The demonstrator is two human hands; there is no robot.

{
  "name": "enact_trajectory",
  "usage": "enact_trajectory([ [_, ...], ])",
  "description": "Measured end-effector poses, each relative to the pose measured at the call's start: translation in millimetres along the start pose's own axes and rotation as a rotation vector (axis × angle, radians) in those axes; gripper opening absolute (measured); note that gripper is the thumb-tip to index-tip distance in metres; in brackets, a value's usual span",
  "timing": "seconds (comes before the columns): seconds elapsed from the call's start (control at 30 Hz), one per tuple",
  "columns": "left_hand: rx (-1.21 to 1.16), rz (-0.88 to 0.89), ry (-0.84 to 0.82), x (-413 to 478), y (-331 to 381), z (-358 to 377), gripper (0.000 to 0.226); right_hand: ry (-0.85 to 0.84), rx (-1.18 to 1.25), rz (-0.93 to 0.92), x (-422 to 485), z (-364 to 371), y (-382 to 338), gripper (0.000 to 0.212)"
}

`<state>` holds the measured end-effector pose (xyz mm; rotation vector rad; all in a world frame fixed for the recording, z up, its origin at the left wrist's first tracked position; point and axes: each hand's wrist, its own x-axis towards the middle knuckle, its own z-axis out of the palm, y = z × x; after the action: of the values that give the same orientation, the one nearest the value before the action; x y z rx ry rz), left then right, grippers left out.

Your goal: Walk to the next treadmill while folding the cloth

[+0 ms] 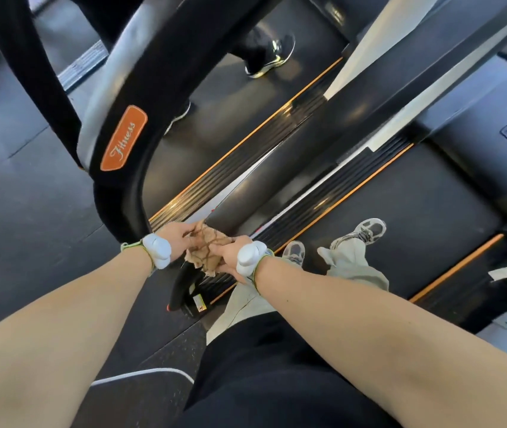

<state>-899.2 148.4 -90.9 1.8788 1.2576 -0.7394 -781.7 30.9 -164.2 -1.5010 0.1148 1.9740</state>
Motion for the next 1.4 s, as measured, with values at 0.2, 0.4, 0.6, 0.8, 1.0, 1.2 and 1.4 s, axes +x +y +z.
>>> enact_trajectory([
  [0.2,0.023,0.166,0.022,6.0,48.5,-29.2,0.026,0.025,-0.125,-0.096,-27.3,-28.5,-30.9,0.052],
  [0.4,0.175,0.354,0.029,17.0,104.8,-56.2,0.028,0.134,0.017,-0.247,-67.6,-64.4,-63.4,0.032],
  [0.6,0.158,0.496,0.119,26.6,173.6,-72.8,0.031,0.209,0.196,-0.408,-97.4,-101.7,-93.3,0.01],
  [0.8,0.069,0.497,0.173,34.6,215.9,-75.7,0.033,0.368,0.247,-0.504,-126.5,-129.5,-111.8,0.037],
  [1.0,0.023,0.477,0.215,35.7,239.3,-87.4,0.016,0.42,0.377,-0.517,-149.8,-144.2,-128.9,0.036],
  [1.2,-0.18,0.473,0.297,32.2,275.0,-82.7,0.037,0.491,0.327,-0.593,-180.9,-169.7,-141.6,0.03],
  [1.4,-0.246,0.59,0.286,22.9,343.8,-67.2,0.028,0.602,0.332,-0.672,-219.3,-212.8,-149.8,0.026],
])
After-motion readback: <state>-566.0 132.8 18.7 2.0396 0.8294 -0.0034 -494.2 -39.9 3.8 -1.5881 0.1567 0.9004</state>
